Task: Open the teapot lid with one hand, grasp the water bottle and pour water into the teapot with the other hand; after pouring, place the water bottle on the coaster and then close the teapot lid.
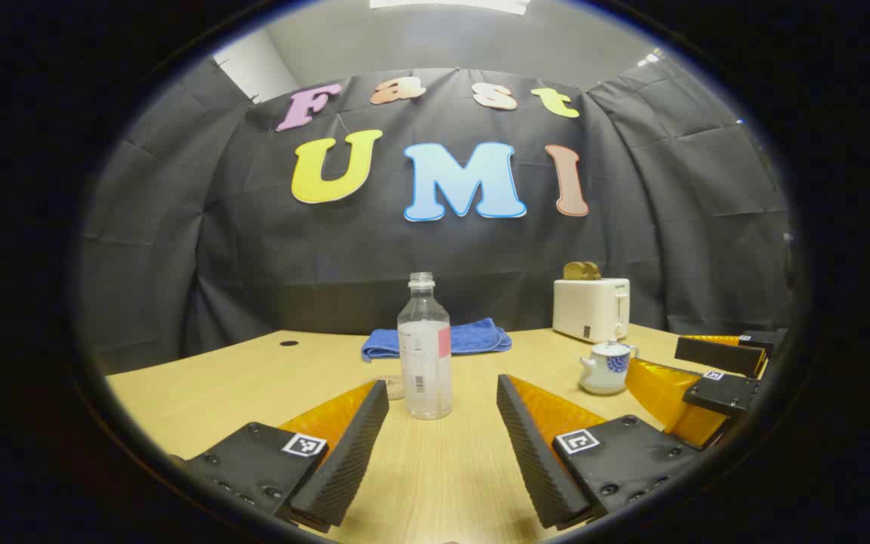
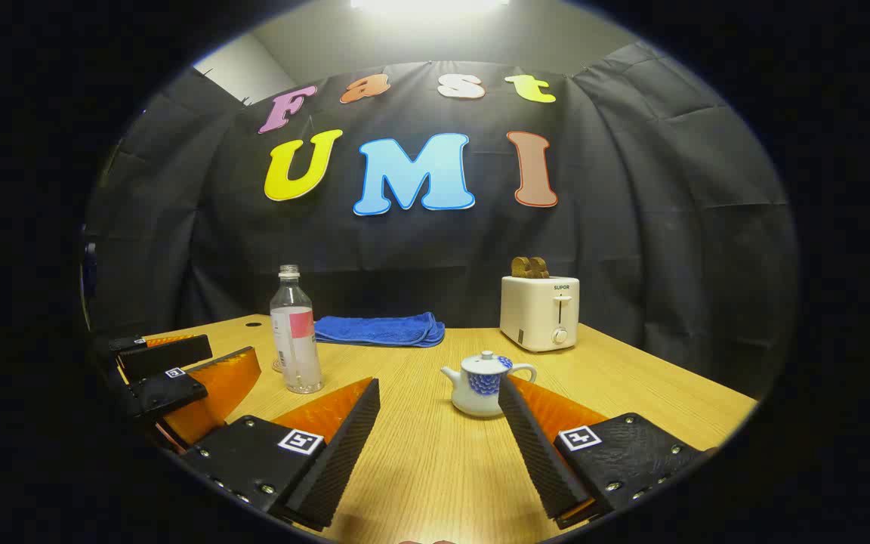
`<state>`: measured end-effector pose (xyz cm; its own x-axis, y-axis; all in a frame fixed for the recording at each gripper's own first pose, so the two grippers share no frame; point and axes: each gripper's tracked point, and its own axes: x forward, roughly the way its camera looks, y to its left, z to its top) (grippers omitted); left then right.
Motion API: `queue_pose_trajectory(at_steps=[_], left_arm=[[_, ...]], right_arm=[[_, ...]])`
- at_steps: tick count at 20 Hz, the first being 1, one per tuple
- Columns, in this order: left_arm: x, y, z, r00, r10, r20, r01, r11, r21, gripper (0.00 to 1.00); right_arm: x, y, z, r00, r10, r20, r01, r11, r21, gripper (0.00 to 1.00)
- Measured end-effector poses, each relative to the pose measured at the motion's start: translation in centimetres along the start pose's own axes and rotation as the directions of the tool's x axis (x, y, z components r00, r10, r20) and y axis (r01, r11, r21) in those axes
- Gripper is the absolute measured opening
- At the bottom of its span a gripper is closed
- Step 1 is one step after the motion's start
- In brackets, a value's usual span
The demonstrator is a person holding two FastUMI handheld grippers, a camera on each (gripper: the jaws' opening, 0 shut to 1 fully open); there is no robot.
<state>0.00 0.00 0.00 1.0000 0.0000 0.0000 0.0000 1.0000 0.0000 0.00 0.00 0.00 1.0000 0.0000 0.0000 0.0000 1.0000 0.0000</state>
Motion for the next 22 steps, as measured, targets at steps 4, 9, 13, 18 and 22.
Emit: queue_pose_trajectory(at_steps=[4, 9, 13, 18, 22], left_arm=[[0.1, 0.1, 0.0, 1.0, 0.02, 0.0, -0.02, 1.0, 0.002, 1.0], [0.0, 0.1, 0.0, 1.0, 0.011, -0.003, -0.011, 1.0, -0.001, 1.0], [0.0, 0.0, 0.1, 1.0, 0.01, 0.0, -0.01, 1.0, 0.0, 1.0], [0.3, -0.5, 0.0, 1.0, -0.018, -0.007, 0.018, 1.0, 0.002, 1.0], [1.5, -1.4, 0.1, 0.999, -0.047, -0.003, 0.047, 0.999, -0.001, 1.0]], right_arm=[[0.0, -0.2, 0.0, 1.0, -0.005, 0.003, 0.005, 1.0, 0.0, 0.98], [-0.1, -0.3, 0.0, 1.0, -0.02, 0.0, 0.02, 1.0, 0.002, 0.98], [0.1, -1.0, -0.1, 0.998, -0.055, -0.008, 0.055, 0.998, 0.006, 0.98], [-0.1, -0.9, 0.1, 0.997, -0.078, 0.0, 0.078, 0.997, 0.005, 0.97], [1.5, -2.6, 0.2, 0.993, -0.122, -0.001, 0.122, 0.992, 0.006, 0.98]])
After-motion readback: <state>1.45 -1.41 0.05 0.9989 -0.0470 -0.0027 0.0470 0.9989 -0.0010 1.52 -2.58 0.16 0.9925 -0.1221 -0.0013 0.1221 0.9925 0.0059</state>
